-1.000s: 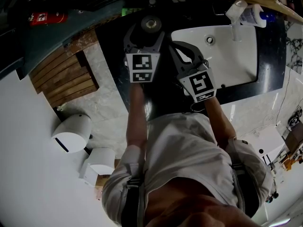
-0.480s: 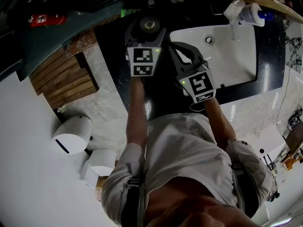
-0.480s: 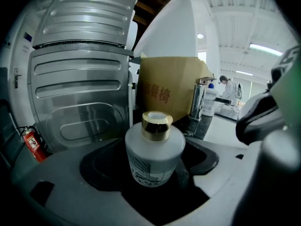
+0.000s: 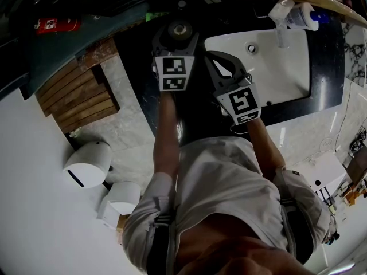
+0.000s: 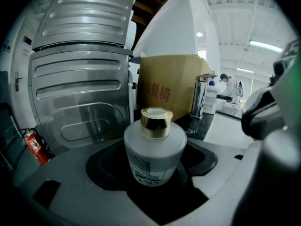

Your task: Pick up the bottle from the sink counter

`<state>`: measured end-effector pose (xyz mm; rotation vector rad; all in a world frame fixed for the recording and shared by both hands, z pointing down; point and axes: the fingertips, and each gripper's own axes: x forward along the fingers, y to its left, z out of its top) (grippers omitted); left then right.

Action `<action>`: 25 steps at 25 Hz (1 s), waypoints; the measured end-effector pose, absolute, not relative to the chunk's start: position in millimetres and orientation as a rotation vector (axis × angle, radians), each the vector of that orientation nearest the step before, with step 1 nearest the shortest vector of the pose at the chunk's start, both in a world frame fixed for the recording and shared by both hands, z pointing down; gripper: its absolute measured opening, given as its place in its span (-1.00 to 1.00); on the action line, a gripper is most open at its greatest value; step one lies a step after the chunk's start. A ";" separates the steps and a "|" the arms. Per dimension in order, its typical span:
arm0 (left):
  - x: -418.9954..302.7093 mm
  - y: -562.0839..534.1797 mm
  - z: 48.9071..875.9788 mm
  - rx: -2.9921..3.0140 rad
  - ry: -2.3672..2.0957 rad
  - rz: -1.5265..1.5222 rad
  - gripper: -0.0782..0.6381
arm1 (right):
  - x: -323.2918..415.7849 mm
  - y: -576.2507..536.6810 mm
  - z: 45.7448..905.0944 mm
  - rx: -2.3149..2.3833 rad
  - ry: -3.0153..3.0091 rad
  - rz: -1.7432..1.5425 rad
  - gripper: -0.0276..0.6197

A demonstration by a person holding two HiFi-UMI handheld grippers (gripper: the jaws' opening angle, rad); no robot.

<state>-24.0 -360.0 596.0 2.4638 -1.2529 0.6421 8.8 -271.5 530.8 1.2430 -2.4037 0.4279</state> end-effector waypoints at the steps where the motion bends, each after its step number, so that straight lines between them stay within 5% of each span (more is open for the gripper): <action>1: -23.9 -360.0 596.2 2.465 -1.253 0.640 0.14 | 8.8 -271.3 530.9 1.243 -2.403 0.428 -0.94; 25: -24.3 -351.0 596.0 2.465 -1.258 0.636 0.14 | 14.5 -262.6 521.5 1.278 -2.396 0.408 -0.94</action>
